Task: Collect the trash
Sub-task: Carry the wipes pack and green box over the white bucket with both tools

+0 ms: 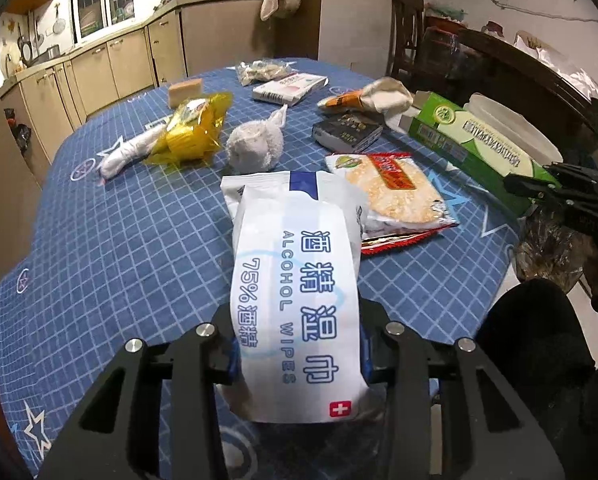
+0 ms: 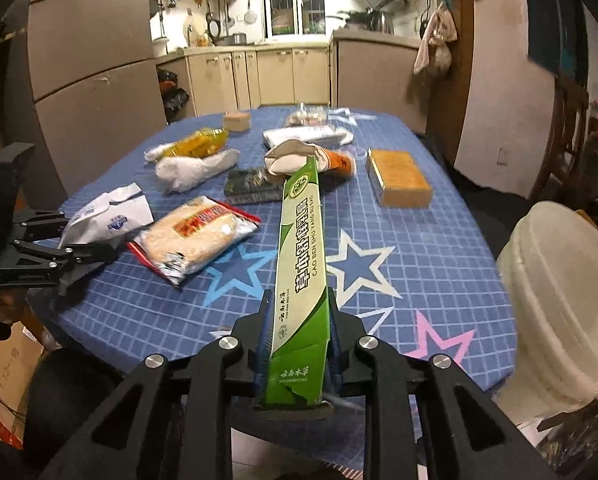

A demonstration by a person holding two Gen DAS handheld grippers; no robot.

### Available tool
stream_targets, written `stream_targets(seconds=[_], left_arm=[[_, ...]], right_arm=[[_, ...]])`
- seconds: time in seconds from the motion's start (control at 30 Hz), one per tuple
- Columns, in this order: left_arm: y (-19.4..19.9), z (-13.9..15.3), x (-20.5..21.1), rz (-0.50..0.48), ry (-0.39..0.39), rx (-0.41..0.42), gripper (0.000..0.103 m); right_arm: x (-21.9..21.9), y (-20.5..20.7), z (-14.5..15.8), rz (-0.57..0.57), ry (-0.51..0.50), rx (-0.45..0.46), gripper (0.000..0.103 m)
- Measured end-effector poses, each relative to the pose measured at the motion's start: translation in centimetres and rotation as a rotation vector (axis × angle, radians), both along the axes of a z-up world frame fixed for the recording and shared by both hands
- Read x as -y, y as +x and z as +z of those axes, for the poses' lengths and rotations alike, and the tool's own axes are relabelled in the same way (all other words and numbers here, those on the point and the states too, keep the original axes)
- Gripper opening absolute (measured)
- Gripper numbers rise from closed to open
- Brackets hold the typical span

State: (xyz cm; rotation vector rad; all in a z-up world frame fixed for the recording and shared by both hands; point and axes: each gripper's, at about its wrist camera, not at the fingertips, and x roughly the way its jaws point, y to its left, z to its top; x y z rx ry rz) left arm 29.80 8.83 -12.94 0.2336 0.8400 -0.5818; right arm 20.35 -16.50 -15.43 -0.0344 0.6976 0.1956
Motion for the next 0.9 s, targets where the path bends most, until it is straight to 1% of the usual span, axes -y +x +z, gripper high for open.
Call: stream_targets(seconds=[0.13,0.27,0.4,0.5,0.63,0.77,0.9], left_arm=[[-0.8,1.0,-0.8,0.035,-0.012,0.016,0.038],[-1.7,2.2,-1.1,0.067,-0.029,0.031,0.037],[-2.4,3.4,-0.8,0.089,-0.041,0.054,0.037],[-2.4,4.9,-0.1,0.094,-0.054,0.077,0.037],[-2.3,7.2,1.5,0.088,-0.074,0.109,0.037],[-2.2,9.4,4.3,0.058,-0.081,0.151,0.037],[-1.9,11.8,7.9,0.012,-0.11,0.189,0.037]], right_arm=[[0.2,-1.7,1.5,0.007,0.008,0.042,0.023],[0.5,-2.6,2.4,0.006,0.015,0.064,0.022],[1.0,-3.5,4.6,-0.001,0.02,0.13,0.022],[2.0,-4.1,6.2,-0.031,0.006,0.175,0.022],[3.6,-5.4,7.9,-0.075,-0.018,0.221,0.022],[6.0,-6.8,9.3,-0.126,-0.04,0.254,0.022],[10.1,-8.6,11.5,-0.212,-0.078,0.294,0.022]])
